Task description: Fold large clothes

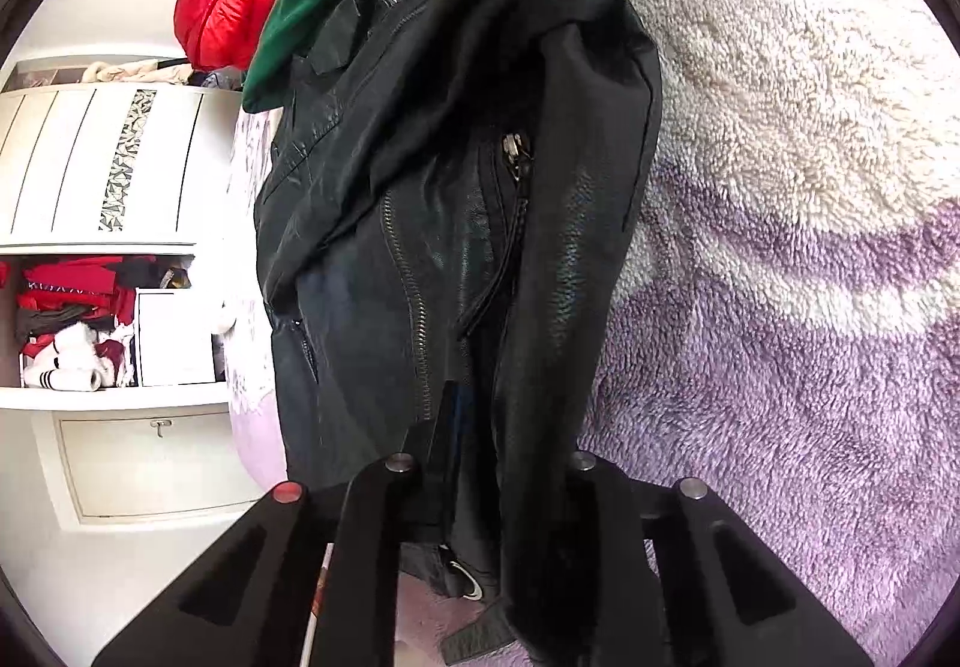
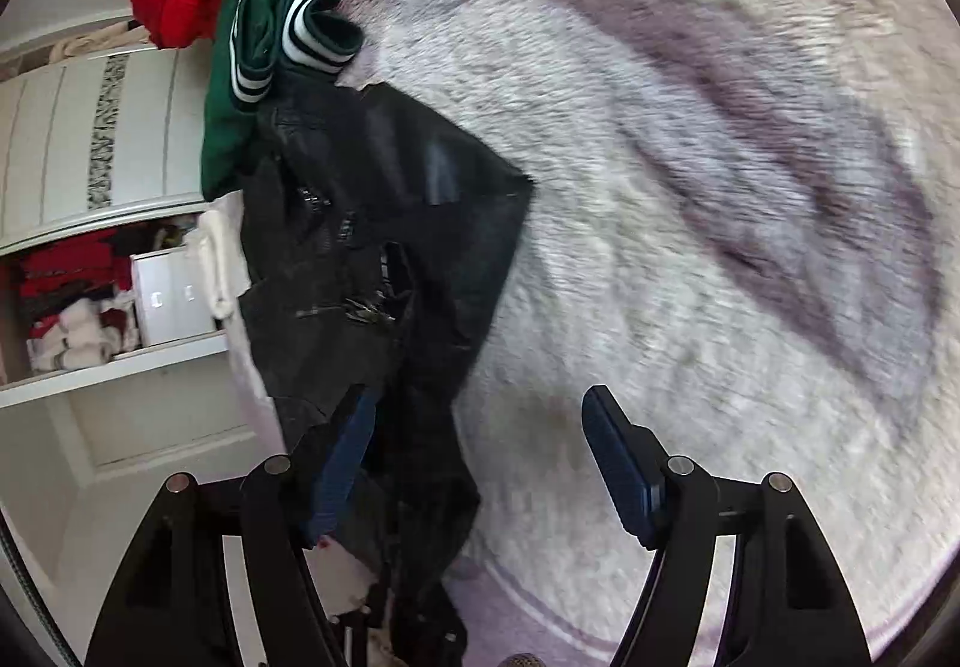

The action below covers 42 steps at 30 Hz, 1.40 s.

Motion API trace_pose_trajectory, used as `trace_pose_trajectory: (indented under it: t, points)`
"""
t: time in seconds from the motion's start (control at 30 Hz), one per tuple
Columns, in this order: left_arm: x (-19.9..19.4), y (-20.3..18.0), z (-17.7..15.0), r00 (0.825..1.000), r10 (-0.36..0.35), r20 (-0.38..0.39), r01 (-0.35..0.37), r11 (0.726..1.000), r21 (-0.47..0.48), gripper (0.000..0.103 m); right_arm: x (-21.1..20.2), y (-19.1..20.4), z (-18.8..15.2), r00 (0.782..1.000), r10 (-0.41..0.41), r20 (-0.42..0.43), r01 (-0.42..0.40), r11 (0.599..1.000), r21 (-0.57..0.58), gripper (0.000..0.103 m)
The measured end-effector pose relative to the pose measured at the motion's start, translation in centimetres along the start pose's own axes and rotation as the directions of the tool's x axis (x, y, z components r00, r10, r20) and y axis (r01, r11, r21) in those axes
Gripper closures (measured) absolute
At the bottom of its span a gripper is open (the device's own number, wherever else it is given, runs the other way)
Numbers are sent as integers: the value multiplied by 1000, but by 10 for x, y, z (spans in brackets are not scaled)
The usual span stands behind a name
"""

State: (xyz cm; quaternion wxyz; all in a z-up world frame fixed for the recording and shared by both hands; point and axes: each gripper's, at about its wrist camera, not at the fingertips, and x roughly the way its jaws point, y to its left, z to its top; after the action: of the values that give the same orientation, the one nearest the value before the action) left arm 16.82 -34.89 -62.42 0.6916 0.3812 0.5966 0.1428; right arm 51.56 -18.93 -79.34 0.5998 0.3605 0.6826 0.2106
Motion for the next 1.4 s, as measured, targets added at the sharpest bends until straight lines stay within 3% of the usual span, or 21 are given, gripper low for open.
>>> trace_pose_trajectory:
  t: [0.07, 0.2, 0.23, 0.27, 0.3, 0.33, 0.53, 0.67, 0.83, 0.97, 1.03, 1.1, 1.17, 1.23, 1.27, 1.33, 1.4]
  points:
    - [0, 3, 1, 1000, -6, -4, 6, 1000, -8, 87, 22, 2, 10, 996, 73, -43, -72, 997, 28, 25]
    - [0, 10, 1, 1000, -22, -7, 22, 1000, -18, 87, 66, 6, 18, 969, 203, -143, -187, 975, 120, 25]
    - [0, 12, 1, 999, -31, -6, 31, 999, -20, 87, 72, 9, 16, 968, 201, -150, -184, 975, 122, 39]
    - [0, 15, 0, 999, -43, -3, 43, 999, -30, 87, 77, 16, 14, 973, 181, -142, -166, 980, 109, 49]
    - [-2, 16, 0, 999, -49, 2, 49, 998, -35, 87, 81, 28, 13, 982, 130, -137, -120, 989, 81, 72]
    - [-3, 20, -1, 998, -61, 6, 61, 997, -45, 87, 80, 37, 10, 984, 119, -129, -111, 991, 72, 79]
    - [-14, 78, -15, 982, -188, 33, 191, 968, -162, 87, 46, 131, -6, 996, 36, -81, -39, 999, -35, 87]
    - [-11, 141, -34, 960, -275, 57, 280, 923, -264, 87, 57, 232, -22, 995, -55, -81, 41, 985, -167, 87]
    - [38, 234, -67, 929, -365, 62, 355, 834, -422, 84, 121, 343, -29, 973, -212, -94, 177, 941, -288, 87]
    - [101, 283, -90, 900, -434, 49, 391, 751, -532, 84, 195, 398, -29, 931, -355, -78, 313, 892, -325, 87]
    - [142, 297, -105, 861, -507, 36, 431, 690, -581, 83, 229, 407, -25, 904, -418, -92, 366, 866, -340, 86]
    - [176, 300, -119, 821, -572, 10, 457, 646, -611, 78, 272, 417, -26, 873, -474, -116, 412, 844, -345, 82]
    - [212, 306, -138, 785, -620, -10, 470, 604, -644, 70, 308, 410, -31, 853, -505, -129, 440, 831, -340, 65]
    - [233, 312, -158, 749, -663, -1, 487, 551, -678, 61, 325, 411, -32, 858, -492, -151, 426, 844, -326, 44]
    - [241, 318, -170, 742, -671, 0, 480, 531, -699, 59, 329, 413, -32, 872, -462, -162, 400, 863, -308, 42]
    - [249, 323, -187, 737, -676, -7, 474, 524, -708, 59, 328, 413, -32, 907, -372, -198, 312, 909, -278, 42]
    - [254, 330, -207, 699, -715, 27, 500, 461, -733, 60, 314, 415, -41, 925, -314, -214, 253, 930, -268, 42]
